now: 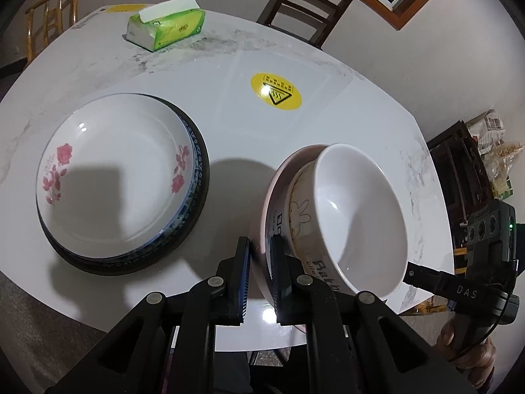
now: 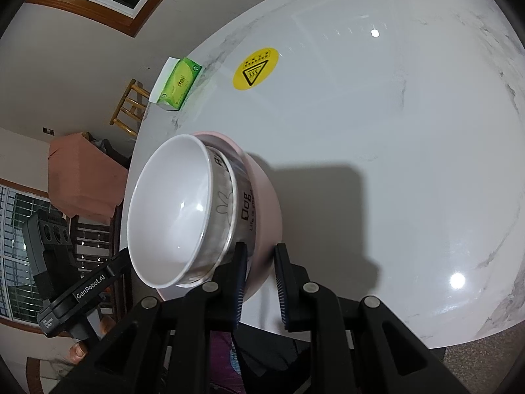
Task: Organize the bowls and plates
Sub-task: 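Lift the nested pink bowl stack and carry it over the plate stack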
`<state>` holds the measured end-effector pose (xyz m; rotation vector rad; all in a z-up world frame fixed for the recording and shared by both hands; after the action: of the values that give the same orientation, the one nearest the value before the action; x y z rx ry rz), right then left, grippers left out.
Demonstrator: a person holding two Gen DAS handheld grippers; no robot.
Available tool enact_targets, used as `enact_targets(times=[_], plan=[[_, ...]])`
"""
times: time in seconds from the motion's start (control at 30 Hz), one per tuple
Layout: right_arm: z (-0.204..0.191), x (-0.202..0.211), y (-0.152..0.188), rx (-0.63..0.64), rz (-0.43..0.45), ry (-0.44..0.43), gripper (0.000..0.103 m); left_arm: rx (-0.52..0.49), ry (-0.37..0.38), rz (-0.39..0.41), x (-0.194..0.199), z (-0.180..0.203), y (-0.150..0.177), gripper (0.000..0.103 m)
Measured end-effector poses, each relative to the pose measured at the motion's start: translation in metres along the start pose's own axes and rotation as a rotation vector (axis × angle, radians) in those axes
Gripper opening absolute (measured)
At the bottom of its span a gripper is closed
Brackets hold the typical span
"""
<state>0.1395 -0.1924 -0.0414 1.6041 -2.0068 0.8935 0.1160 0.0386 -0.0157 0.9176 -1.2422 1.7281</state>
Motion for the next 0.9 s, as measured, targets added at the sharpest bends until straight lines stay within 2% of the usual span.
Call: enact_targets(times=[0.33,0.9], plan=[[-0.037,-0.012,-0.002,0.048,-0.006,-0.031,0.018,0.048,-0.013,0.065,0.028,-0.022,-0.012,0.009],[-0.107,-0.056,-0.018,0.127,-0.058,-0.079,0.018,0.146,-0.078,0.143,0.068,-0.084,-0.023,0.008]])
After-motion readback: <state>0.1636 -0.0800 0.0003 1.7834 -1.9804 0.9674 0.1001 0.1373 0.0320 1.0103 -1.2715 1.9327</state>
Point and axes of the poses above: each gripper's, at about its wrist camera, not at the fingertips, and x roughly against the way its jaws point, z to its right, y to its underside, the point moved 2 cm from there along -x, roughly the way its jaws point, and after that the axes turned 9 degrees about -y, right-handed, at the moved point
